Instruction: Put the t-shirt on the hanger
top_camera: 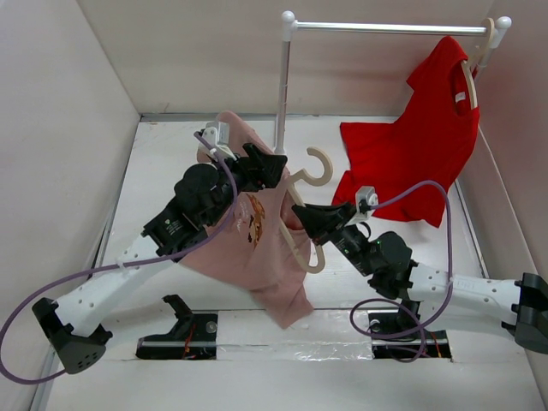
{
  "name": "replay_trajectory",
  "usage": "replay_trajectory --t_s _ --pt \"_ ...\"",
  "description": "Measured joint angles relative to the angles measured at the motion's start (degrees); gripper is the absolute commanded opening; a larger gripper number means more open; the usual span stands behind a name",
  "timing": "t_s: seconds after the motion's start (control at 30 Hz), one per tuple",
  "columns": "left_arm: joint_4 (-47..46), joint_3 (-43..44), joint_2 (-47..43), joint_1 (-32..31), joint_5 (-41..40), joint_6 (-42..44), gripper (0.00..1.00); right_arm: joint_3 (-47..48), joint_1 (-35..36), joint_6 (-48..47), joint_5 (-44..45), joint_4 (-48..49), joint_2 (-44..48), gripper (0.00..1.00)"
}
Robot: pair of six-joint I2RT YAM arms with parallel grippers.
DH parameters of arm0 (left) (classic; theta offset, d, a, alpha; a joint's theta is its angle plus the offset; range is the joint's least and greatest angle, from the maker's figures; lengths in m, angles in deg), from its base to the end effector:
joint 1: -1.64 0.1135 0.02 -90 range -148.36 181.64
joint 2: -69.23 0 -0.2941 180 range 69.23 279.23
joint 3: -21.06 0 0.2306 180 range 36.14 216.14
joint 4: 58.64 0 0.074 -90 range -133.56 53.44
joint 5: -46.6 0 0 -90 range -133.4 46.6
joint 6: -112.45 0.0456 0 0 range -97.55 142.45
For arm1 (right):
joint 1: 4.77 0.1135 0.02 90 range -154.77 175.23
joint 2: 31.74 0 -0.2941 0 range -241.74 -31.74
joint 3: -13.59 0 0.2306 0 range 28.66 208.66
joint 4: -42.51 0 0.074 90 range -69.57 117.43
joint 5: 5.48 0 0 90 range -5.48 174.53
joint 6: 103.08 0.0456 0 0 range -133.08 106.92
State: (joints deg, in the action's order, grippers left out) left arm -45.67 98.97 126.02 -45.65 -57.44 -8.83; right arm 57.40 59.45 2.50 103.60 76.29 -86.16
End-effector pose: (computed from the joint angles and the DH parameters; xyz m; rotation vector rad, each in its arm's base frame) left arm 0.1377 -0.1329 0.4594 -0.0021 1.5032 -0.9451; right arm 0.0931 0.1585 0.3563 -0.2182 1.2341 1.0242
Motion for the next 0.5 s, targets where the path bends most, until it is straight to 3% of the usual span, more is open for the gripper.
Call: replay_trajectory --t_s 0.37,0.5 --pt "-5.05 -2.97 2.62 0.02 0.17 -3.15 0.72 2.71 4.22 -5.57 4.11 0.46 -5.84 0.0" --pt "-7.87 -4.61 2.64 0.59 -0.35 -4.79 0.57 5.49 4.7 -7.91 6.82 1.18 -10.32 0.0"
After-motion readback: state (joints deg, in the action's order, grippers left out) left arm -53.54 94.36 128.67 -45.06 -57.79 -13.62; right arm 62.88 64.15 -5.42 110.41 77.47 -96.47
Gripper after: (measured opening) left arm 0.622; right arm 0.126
